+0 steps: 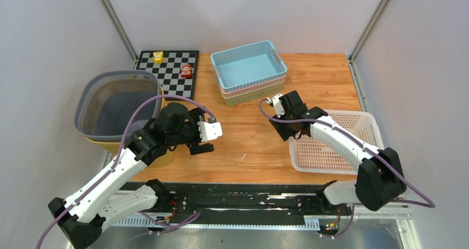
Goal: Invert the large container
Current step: Turn the container upside down at the center of the board.
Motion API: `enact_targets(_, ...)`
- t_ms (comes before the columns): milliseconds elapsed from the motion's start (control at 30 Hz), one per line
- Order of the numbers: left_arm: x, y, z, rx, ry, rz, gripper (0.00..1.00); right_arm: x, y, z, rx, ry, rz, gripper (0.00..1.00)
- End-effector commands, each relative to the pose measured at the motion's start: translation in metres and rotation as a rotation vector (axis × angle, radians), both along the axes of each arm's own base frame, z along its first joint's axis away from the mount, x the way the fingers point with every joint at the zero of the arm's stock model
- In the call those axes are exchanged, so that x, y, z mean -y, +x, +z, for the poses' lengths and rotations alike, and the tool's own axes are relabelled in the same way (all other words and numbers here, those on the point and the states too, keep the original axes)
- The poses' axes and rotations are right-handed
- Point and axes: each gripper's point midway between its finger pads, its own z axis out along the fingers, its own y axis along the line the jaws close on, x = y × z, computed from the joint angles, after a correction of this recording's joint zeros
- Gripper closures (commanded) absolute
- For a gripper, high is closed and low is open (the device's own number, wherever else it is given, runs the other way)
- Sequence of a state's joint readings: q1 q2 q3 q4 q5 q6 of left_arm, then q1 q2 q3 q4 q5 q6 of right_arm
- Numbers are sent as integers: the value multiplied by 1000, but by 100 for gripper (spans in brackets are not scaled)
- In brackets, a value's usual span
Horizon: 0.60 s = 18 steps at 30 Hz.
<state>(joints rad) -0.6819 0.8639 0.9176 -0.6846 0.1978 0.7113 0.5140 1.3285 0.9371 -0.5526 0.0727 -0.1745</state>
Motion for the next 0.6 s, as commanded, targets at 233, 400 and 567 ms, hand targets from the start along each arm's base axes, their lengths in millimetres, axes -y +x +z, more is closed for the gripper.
enact_targets(233, 1, 1, -6, -10, -11, 10, 0, -21, -15, -4, -69, 108, 102, 53)
enact_targets(400, 1, 1, -6, -15, -11, 11, 0, -32, -25, -3, -91, 140, 195, 56)
enact_targets(567, 1, 0, -7, -17, -10, 9, 0, -36, -28, -3, -75, 108, 242, 48)
